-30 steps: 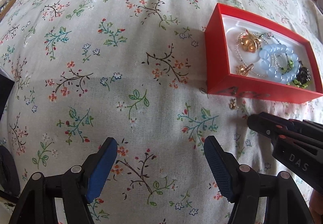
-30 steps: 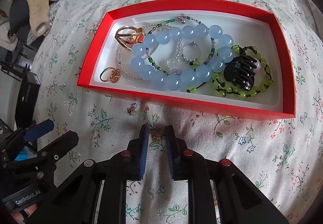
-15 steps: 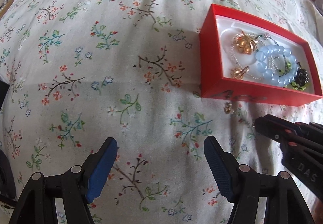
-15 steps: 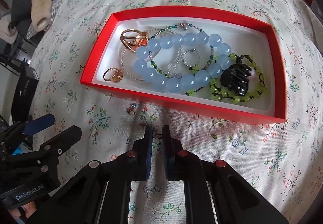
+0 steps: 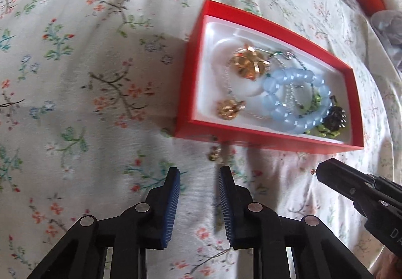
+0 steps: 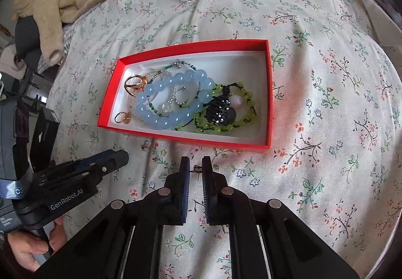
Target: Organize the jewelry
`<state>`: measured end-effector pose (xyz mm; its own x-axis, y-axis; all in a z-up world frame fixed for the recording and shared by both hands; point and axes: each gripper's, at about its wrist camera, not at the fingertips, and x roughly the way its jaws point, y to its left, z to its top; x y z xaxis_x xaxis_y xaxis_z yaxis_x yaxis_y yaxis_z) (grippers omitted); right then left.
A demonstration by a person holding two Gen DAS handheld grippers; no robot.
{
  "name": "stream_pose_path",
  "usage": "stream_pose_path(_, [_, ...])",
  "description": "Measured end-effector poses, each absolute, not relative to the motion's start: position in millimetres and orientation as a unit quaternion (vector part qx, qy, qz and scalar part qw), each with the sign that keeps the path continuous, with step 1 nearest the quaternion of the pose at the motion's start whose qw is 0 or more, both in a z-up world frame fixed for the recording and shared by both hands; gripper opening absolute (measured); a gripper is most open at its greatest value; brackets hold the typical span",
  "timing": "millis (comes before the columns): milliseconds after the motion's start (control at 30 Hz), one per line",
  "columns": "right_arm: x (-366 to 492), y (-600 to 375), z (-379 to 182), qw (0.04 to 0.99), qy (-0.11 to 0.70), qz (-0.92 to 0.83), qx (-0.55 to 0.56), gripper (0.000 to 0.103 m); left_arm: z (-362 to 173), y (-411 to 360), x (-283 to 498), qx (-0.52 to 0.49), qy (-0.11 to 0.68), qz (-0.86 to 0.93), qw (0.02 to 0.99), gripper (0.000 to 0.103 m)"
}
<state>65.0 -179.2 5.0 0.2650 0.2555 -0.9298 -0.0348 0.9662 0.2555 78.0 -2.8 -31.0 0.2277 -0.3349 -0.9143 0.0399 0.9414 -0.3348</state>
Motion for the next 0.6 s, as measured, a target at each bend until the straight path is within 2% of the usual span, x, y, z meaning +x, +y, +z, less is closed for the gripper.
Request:
stream_pose_path(300, [64,-195,12,0.791,0.595,0.09,0.111,0.01,-41,-27,88,-0.091,0.61,-0.104,0.781,0.026])
stream_pose_path(600, [64,-204,11,0.79,0.596,0.086,0.113,0.01,-52,-45,97,-0.068,0.608,-0.085,0.787,0.014])
